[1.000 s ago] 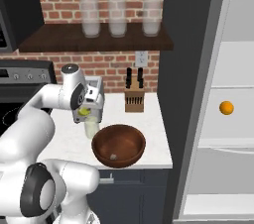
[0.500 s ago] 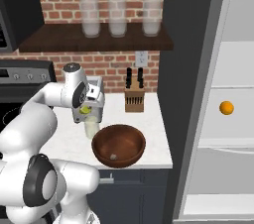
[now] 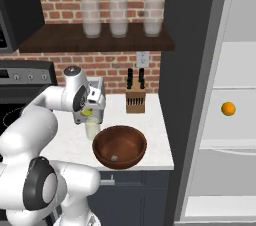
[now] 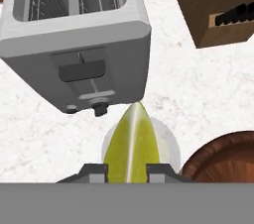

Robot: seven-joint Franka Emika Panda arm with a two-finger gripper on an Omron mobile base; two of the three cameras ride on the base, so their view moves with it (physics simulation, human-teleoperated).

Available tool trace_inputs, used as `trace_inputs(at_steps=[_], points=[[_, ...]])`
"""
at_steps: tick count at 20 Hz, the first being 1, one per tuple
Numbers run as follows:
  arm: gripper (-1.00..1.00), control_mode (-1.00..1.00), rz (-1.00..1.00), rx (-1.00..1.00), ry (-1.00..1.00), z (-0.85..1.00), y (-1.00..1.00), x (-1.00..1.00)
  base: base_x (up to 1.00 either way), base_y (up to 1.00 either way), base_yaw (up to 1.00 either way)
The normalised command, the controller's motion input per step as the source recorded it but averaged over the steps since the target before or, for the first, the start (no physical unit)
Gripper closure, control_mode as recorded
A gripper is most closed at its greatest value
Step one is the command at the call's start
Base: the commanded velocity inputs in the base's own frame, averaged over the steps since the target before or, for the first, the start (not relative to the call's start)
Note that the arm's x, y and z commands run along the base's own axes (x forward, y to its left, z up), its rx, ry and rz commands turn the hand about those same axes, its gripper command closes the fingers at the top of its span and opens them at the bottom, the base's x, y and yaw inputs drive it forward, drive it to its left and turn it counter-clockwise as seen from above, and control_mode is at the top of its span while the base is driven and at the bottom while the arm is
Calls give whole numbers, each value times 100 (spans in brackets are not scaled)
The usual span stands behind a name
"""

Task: Grab a lemon wedge from the fridge and one ice cube from the ice bowl, and put them in the glass of lemonade.

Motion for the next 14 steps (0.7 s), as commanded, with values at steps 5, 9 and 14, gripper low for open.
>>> trace_inputs(at_steps=[5, 9, 14], points=[[100, -100, 0, 0, 0, -7, 0, 15, 0, 0, 0], [100, -100, 0, 0, 0, -9, 0, 5, 0, 0, 0], [100, -100, 0, 0, 0, -12, 0, 0, 0, 0, 0]])
